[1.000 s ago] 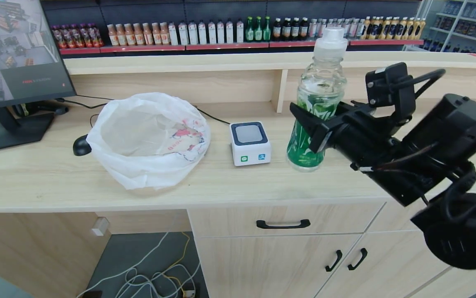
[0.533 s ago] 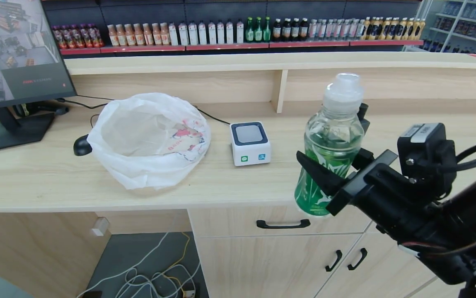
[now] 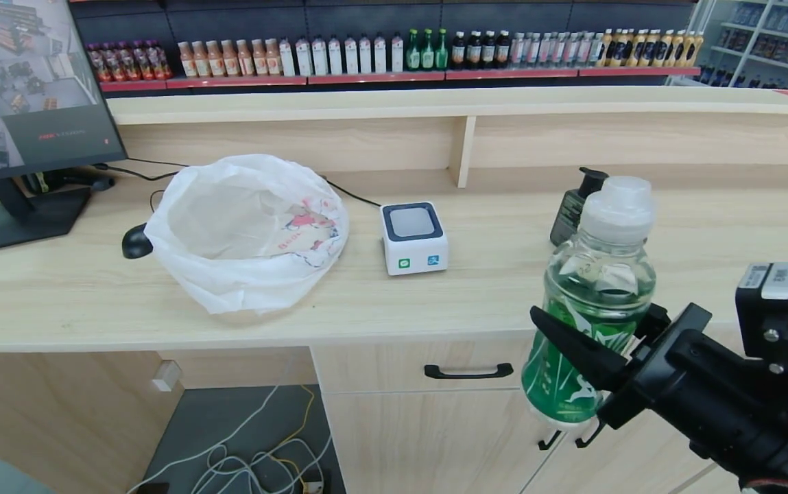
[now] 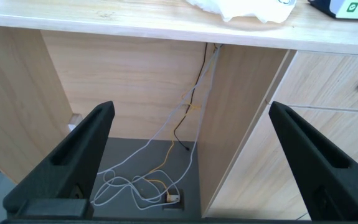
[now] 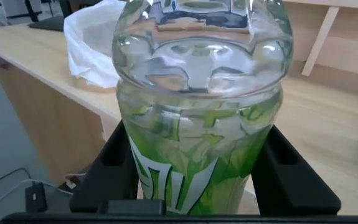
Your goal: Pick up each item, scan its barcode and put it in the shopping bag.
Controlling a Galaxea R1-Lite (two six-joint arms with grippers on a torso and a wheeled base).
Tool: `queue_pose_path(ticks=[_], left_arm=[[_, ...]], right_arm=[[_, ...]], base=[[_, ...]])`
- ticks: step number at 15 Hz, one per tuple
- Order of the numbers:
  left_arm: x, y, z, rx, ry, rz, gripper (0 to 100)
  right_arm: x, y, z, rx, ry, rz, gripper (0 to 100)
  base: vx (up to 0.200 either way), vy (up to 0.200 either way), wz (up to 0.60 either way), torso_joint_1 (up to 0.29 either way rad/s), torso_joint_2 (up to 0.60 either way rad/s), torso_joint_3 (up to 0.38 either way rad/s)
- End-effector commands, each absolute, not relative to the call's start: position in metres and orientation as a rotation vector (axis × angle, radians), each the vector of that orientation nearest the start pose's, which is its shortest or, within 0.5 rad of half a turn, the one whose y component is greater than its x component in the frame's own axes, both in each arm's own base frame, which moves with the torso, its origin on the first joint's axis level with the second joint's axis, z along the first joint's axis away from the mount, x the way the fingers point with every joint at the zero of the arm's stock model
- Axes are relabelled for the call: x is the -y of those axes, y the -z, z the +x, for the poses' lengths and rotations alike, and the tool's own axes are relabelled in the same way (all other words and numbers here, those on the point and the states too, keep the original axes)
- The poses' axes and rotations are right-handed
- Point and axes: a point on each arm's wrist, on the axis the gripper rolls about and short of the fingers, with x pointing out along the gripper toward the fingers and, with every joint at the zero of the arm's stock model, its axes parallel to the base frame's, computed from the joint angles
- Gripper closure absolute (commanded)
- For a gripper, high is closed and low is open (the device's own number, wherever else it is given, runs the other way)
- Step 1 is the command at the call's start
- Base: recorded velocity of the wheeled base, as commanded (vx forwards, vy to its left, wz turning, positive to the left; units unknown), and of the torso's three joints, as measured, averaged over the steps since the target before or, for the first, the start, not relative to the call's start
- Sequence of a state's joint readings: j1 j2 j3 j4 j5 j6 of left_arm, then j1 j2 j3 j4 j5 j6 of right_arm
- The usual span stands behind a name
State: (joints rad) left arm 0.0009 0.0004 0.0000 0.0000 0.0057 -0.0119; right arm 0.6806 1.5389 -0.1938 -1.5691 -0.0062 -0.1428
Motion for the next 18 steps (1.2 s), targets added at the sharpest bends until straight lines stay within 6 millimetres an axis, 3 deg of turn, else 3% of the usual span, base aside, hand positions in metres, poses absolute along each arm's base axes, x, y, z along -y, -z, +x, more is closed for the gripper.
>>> queue_pose_path(ticks=[1, 7, 10, 12, 14, 16, 18], left_arm=[[0.000, -0.075, -0.023, 0.000, -0.008, -0.012, 0], [0.000, -0.075, -0.023, 0.000, -0.008, -0.012, 0], [0.000, -0.075, -0.023, 0.000, -0.008, -0.012, 0], [0.000, -0.075, -0.023, 0.000, -0.008, -0.014, 0], [0.000, -0.075, -0.023, 0.000, -0.008, -0.012, 0], [0.000, -0.075, -0.023, 0.000, -0.008, -0.014, 0], [0.000, -0.075, -0.023, 0.000, -0.008, -0.012, 0]], right_arm=[[-0.123, -0.171, 0.151, 0.279, -0.659, -0.079, 100], [-0.135, -0.173, 0.138, 0.478, -0.753, -0.458, 100], [-0.163, -0.194, 0.124, 0.688, -0.753, -0.613, 100], [-0.206, -0.185, 0.103, 0.662, -0.777, -0.647, 100], [-0.241, -0.176, 0.099, 0.707, -0.800, -0.747, 100], [-0.259, -0.165, 0.102, 0.723, -0.807, -0.831, 100], [-0.261, -0.157, 0.102, 0.717, -0.810, -0.887, 100]], base=[[0.000, 0.000, 0.00, 0.000, 0.00, 0.000], [0.000, 0.000, 0.00, 0.000, 0.00, 0.000], [0.000, 0.000, 0.00, 0.000, 0.00, 0.000], [0.000, 0.000, 0.00, 0.000, 0.00, 0.000], [0.000, 0.000, 0.00, 0.000, 0.00, 0.000], [0.000, 0.000, 0.00, 0.000, 0.00, 0.000], [0.000, 0.000, 0.00, 0.000, 0.00, 0.000]])
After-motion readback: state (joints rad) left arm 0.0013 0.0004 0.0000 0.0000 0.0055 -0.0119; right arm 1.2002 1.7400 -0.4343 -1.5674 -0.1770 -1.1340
